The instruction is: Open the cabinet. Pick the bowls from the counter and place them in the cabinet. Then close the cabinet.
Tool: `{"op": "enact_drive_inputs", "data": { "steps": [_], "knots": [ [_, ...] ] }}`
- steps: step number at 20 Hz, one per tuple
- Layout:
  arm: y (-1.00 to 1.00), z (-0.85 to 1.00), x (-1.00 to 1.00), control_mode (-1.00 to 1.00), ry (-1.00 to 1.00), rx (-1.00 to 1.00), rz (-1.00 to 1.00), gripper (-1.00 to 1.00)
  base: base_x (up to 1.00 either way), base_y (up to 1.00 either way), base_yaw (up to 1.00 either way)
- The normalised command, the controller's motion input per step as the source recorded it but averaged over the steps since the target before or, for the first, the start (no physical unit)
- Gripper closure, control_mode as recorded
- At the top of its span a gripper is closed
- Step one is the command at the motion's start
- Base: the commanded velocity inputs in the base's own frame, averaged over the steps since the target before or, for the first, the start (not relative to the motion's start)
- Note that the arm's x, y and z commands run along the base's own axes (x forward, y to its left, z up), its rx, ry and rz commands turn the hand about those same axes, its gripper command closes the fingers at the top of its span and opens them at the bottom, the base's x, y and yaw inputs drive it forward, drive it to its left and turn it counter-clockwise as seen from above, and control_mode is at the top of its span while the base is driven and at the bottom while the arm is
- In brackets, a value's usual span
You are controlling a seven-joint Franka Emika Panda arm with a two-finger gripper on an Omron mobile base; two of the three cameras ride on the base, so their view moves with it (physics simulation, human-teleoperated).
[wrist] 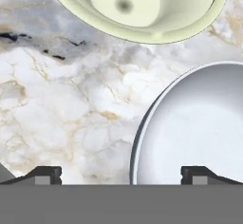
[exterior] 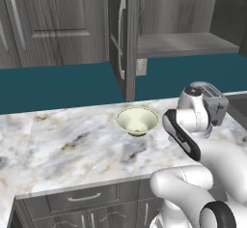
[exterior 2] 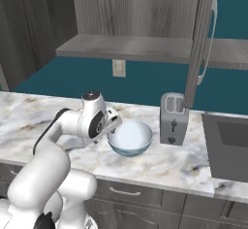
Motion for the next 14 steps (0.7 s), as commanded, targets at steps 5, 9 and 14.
{"op": "enact_drive_inputs", "data": {
  "steps": [5, 9, 14],
  "knots": [
    [0.0, -0.16, 0.24, -1.0, 0.0, 0.0, 0.0, -1.0, 0.0, 0.0, 0.0],
    [-0.01, -0.16, 0.24, -1.0, 0.0, 0.0, 0.0, -1.0, 0.0, 0.0, 0.0],
    [-0.03, -0.16, 0.26, -1.0, 0.0, 0.0, 0.0, -1.0, 0.0, 0.0, 0.0]
  ]
}}
